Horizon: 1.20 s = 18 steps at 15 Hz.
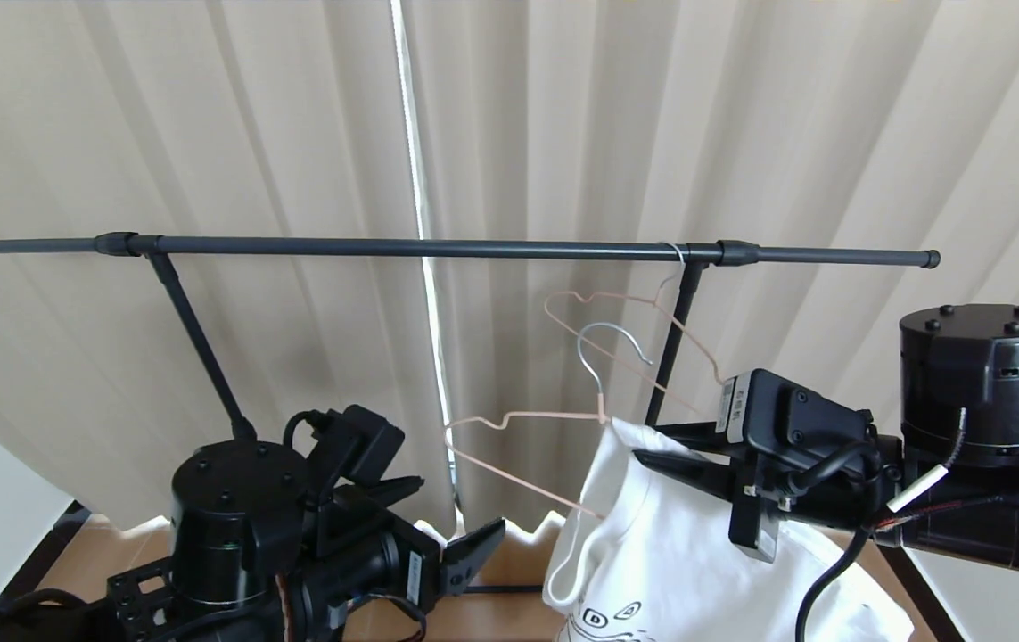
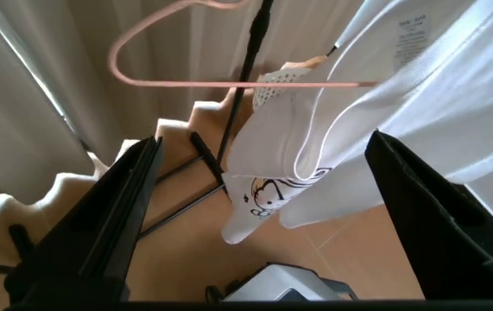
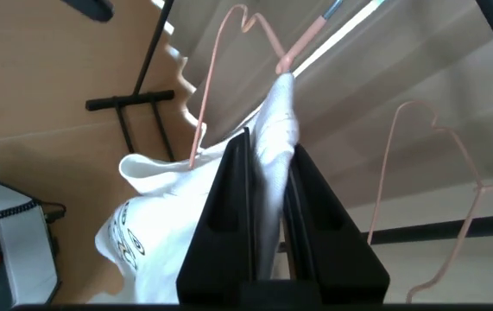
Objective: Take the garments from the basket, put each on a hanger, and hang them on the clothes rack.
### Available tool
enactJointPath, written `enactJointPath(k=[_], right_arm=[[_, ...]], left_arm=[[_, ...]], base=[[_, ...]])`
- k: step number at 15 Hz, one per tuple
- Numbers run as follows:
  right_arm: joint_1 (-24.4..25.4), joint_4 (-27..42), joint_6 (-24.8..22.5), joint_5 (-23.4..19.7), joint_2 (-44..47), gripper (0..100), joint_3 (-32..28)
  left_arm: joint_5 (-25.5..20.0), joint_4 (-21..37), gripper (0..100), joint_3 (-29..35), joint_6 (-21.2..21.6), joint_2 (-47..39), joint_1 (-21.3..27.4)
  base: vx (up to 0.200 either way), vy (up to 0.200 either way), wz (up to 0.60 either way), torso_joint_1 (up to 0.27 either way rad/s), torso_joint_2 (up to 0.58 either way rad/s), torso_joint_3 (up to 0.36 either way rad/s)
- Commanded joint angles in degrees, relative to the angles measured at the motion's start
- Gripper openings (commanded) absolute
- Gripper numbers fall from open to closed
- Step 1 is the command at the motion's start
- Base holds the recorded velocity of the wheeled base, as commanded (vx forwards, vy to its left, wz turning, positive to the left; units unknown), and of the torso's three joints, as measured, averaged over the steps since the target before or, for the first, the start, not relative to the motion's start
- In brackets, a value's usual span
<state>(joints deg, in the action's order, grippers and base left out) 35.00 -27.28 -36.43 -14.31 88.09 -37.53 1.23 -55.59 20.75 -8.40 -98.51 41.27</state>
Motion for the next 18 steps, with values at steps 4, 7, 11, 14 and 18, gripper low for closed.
enactJointPath(k=[4, 7, 11, 14, 18], right_arm=[[1.04, -0.84, 0.65, 0.07, 0.24, 0, 0.18], [2.09, -4.01, 2.41, 0.07, 0.42, 0, 0.62], [3.32, -5.76, 4.96, 0.07, 0.86, 0, 0.71], [3.67, -5.85, 5.66, 0.07, 0.77, 0, 0.71], [3.67, -5.85, 5.75, 0.07, 0.68, 0, 0.44]], left_arm=[[5.18, -0.13, 100, 0.17, 0.14, -5.9, 3.73], [5.71, -0.22, 100, 0.43, 0.05, -6.96, 4.35], [8.17, -4.26, 100, 0.35, -0.04, -10.65, 5.4], [11.34, -11.03, 100, -0.09, -0.04, -14.34, 6.11], [11.43, -12.44, 100, -0.45, -0.04, -14.78, 6.9]], base=[[0.0, 0.0, 0.0, 0.0, 0.0, 0.0], [0.0, 0.0, 0.0, 0.0, 0.0, 0.0], [0.0, 0.0, 0.0, 0.0, 0.0, 0.0], [0.0, 0.0, 0.0, 0.0, 0.0, 0.0], [0.0, 0.0, 0.0, 0.0, 0.0, 0.0]])
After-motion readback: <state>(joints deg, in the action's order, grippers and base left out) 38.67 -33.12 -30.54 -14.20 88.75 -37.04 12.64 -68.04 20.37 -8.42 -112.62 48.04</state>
